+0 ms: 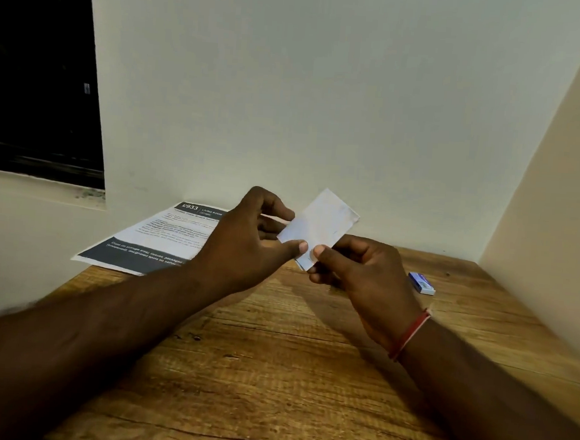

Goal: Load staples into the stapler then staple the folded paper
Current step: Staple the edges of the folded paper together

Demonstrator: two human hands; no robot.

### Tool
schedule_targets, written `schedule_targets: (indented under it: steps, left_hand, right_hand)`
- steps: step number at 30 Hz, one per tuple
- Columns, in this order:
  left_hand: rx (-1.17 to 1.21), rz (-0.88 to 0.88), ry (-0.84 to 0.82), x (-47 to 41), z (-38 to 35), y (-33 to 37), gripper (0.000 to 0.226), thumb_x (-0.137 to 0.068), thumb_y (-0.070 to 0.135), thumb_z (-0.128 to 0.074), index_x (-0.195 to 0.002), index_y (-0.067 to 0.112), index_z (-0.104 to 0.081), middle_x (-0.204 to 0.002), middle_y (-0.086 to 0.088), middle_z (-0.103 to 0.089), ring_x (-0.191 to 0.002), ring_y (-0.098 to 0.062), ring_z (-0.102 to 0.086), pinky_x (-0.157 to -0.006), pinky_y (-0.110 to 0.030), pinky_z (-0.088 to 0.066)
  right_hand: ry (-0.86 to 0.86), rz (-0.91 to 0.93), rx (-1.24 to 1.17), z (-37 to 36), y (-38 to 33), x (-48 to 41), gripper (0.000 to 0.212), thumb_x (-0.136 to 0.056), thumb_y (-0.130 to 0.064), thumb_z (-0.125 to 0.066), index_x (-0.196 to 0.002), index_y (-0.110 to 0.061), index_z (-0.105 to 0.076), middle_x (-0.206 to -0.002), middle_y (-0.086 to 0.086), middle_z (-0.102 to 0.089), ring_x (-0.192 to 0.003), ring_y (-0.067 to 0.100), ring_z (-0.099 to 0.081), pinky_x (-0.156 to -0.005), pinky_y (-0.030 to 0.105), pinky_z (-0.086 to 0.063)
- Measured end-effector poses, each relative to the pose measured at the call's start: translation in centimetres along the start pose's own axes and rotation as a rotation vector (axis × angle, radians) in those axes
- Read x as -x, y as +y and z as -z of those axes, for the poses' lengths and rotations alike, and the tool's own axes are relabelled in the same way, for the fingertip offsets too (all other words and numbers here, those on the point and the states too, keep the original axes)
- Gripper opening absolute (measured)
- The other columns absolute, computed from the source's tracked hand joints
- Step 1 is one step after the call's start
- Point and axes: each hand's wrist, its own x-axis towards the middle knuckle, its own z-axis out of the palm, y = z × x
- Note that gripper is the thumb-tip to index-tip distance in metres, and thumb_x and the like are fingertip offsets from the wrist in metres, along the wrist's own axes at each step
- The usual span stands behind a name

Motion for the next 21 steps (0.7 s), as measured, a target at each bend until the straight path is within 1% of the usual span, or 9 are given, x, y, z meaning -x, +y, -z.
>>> schedule_targets:
  steps: [2, 4, 5, 7, 9, 12, 15, 17, 21]
  left_hand:
    - [-0.079, -0.07, 0.011, 0.2, -0.1, 0.5, 0.039, -0.081, 0.045, -0.1, -0.098, 0.034, -0.067, -0.116, 0.011, -0.078, -0.104, -0.009, -0.077, -0.087, -0.018, -0.059]
    - [-0.07, -0.058, 0.005, 0.3, -0.1, 0.9, 0.038, -0.078, 0.052, -0.1, -0.093, 0.031, -0.073, -0.108, 0.01, -0.079, -0.1, -0.005, -0.076, -0.082, -0.011, -0.055]
    - [-0.054, -0.036, -0.004, 0.4, -0.1, 1.0, 0.04, -0.075, 0.055, -0.1, -0.093, 0.029, -0.075, -0.104, 0.01, -0.079, -0.098, -0.004, -0.077, -0.081, -0.011, -0.056]
    - [-0.019, -0.002, -0.03, 0.3, 0.0, 1.1, 0.045, -0.072, 0.059, -0.099, -0.096, 0.027, -0.077, -0.103, 0.008, -0.082, -0.099, -0.004, -0.079, -0.087, -0.022, -0.064]
    - [0.029, 0.034, -0.049, 0.3, 0.1, 1.4, 0.046, -0.071, 0.057, -0.1, -0.096, 0.025, -0.077, -0.103, 0.005, -0.083, -0.099, -0.009, -0.082, -0.092, -0.034, -0.069]
    - [0.08, 0.071, -0.044, 0.4, 0.1, 1.7, 0.044, -0.076, 0.053, -0.1, -0.097, 0.022, -0.078, -0.101, 0.002, -0.084, -0.094, -0.012, -0.084, -0.088, -0.035, -0.069]
    - [0.18, 0.085, -0.073, 0.3, 0.1, 1.8, 0.033, -0.088, 0.037, -0.096, -0.101, 0.012, -0.079, -0.099, -0.002, -0.086, -0.095, -0.014, -0.086, -0.086, -0.032, -0.068]
    - [0.263, 0.09, -0.104, 0.3, 0.2, 1.6, 0.028, -0.094, 0.031, -0.091, -0.105, 0.007, -0.08, -0.101, -0.006, -0.087, -0.101, -0.019, -0.086, -0.095, -0.036, -0.067]
    - [0.387, 0.118, -0.146, 0.0, 0.2, 1.0, 0.022, -0.1, 0.025, -0.083, -0.109, 0.005, -0.082, -0.111, -0.012, -0.086, -0.113, -0.03, -0.082, -0.11, -0.048, -0.064]
  right_hand:
    - [-0.031, 0.043, 0.067, -0.2, -0.1, 0.1, 0.012, -0.101, -0.016, -0.077, -0.109, -0.013, -0.086, -0.092, 0.01, -0.086, -0.082, 0.029, -0.083, -0.078, 0.031, -0.068]
    - [-0.071, 0.079, 0.115, -0.3, -0.2, 0.2, 0.019, -0.108, -0.02, -0.067, -0.106, -0.014, -0.085, -0.093, 0.008, -0.086, -0.083, 0.026, -0.084, -0.077, 0.024, -0.064]
    - [-0.093, 0.091, 0.134, -0.3, -0.3, 0.2, 0.026, -0.112, -0.022, -0.06, -0.103, -0.014, -0.084, -0.094, 0.006, -0.086, -0.084, 0.022, -0.084, -0.075, 0.018, -0.061]
    - [-0.147, 0.115, 0.136, -0.3, -0.5, 0.4, 0.036, -0.116, -0.024, -0.049, -0.103, -0.014, -0.081, -0.096, -0.001, -0.085, -0.087, 0.017, -0.084, -0.076, 0.014, -0.057]
    - [-0.196, 0.155, 0.105, -0.3, -0.5, 0.5, 0.037, -0.117, -0.02, -0.045, -0.112, -0.01, -0.08, -0.099, -0.006, -0.084, -0.088, 0.014, -0.082, -0.08, 0.019, -0.06]
    - [-0.214, 0.184, 0.093, -0.3, -0.7, 0.4, 0.032, -0.115, -0.016, -0.051, -0.132, -0.011, -0.077, -0.112, -0.007, -0.084, -0.091, 0.012, -0.081, -0.079, 0.02, -0.062]
    - [-0.193, 0.208, 0.111, -0.4, -1.0, 0.6, 0.032, -0.11, -0.018, -0.06, -0.138, -0.025, -0.072, -0.112, -0.014, -0.084, -0.091, 0.007, -0.081, -0.075, 0.016, -0.061]
    - [-0.19, 0.222, 0.119, -0.4, -1.0, 0.6, 0.032, -0.108, -0.018, -0.063, -0.136, -0.031, -0.07, -0.108, -0.018, -0.084, -0.093, 0.005, -0.081, -0.075, 0.016, -0.061]
    - [-0.187, 0.236, 0.123, -0.2, -0.5, 0.2, 0.036, -0.108, -0.015, -0.065, -0.141, -0.029, -0.07, -0.122, -0.012, -0.083, -0.105, 0.012, -0.081, -0.081, 0.024, -0.065]
